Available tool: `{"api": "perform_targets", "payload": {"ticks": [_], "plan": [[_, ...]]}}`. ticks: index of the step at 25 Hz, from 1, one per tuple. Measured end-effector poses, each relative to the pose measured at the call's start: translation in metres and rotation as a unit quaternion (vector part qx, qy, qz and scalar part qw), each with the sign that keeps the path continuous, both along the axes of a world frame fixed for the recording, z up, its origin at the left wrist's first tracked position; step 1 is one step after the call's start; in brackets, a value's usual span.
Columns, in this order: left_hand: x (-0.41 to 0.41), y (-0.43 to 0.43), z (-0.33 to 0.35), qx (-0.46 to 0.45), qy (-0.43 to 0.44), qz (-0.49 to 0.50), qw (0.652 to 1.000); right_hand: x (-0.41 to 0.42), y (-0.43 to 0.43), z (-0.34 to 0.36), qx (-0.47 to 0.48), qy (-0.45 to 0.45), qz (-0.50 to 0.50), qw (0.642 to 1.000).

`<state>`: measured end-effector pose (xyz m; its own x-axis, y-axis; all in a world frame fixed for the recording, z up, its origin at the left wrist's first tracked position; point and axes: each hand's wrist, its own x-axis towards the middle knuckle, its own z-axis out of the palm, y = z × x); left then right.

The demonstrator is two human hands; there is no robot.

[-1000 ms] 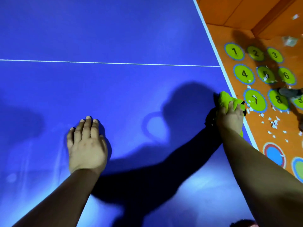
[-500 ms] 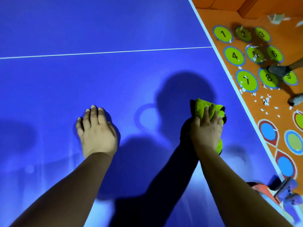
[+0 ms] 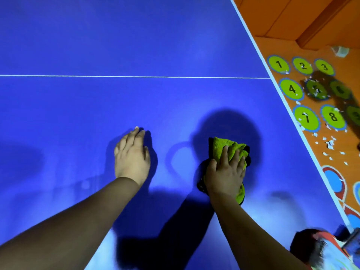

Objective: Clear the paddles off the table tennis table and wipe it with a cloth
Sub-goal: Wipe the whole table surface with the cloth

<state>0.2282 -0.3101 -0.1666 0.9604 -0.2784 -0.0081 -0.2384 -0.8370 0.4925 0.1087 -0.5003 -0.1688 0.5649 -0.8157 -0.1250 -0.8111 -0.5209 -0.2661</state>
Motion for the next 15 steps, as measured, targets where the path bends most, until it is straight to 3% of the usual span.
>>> {"api": "perform_targets", "payload": {"ticks": [9,15], "plan": [[0.04,0.218,-0.007,0.076,-0.061,0.011,0.995,0.076,0.144,-0.001,-0.001,0.001,0.049,0.999],[0.075,0.32,-0.014,0.103,-0.07,0.055,0.991,0.156,0.289,-0.006,-0.007,0.006,0.172,0.985]]}}
